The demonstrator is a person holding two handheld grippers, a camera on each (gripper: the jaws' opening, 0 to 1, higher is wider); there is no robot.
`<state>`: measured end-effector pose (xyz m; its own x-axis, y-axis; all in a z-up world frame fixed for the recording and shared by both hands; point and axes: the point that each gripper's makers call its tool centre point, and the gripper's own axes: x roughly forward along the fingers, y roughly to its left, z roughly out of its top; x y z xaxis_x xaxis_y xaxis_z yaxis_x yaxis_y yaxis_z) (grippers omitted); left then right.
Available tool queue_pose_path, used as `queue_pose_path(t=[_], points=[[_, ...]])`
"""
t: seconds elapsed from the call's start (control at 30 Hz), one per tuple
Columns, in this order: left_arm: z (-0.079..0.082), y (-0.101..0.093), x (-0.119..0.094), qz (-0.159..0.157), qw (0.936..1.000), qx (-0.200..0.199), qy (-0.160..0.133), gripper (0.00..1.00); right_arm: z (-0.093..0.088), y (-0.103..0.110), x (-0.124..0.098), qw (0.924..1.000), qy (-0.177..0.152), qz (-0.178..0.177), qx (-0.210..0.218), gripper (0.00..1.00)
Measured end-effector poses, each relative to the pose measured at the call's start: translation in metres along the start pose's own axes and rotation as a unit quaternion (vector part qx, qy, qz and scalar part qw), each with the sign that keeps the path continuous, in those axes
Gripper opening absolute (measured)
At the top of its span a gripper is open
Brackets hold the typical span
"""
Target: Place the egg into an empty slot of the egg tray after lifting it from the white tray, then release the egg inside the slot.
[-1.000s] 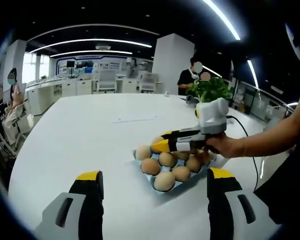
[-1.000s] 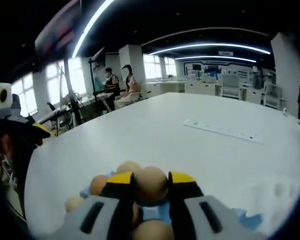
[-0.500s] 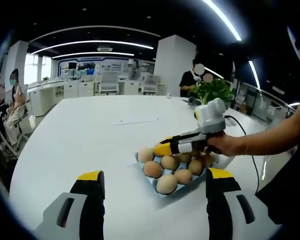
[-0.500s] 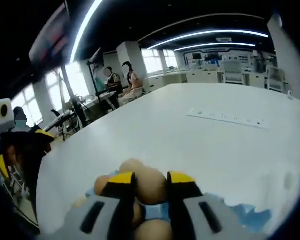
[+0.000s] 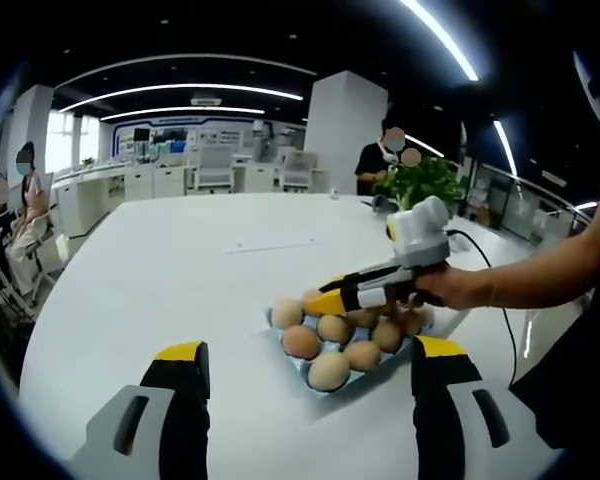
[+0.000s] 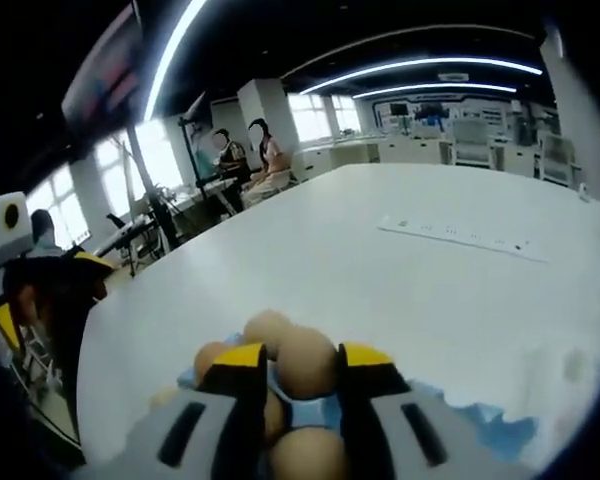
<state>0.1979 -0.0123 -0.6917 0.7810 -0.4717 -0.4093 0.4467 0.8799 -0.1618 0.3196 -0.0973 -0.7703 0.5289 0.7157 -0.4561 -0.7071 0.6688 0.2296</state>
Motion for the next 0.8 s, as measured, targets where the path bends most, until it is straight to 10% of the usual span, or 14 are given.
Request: queue_pose_path(t=[0.27,0.43,0.8], points=[[0.005,-0.006,0.003,-0.009,0.9999,0.007,-0.002,0.84,0.019,-0.017,-0.042,0.9972,-0.066,-0.031,-0.019,0.26],[0.005,-0.006,0.003,-0.012,0.9999,0.007,-0.002,0.84,0.023,-0.057,-0.083,0.9882,-0.099,-0.111,-0.035,0.26],[0.007,-0.009,0.005,-0.015,0.9998,0.01,-0.001,0.84,-0.016,-0.184,-0.191,0.9369,-0.103,-0.333,0.023,0.26]])
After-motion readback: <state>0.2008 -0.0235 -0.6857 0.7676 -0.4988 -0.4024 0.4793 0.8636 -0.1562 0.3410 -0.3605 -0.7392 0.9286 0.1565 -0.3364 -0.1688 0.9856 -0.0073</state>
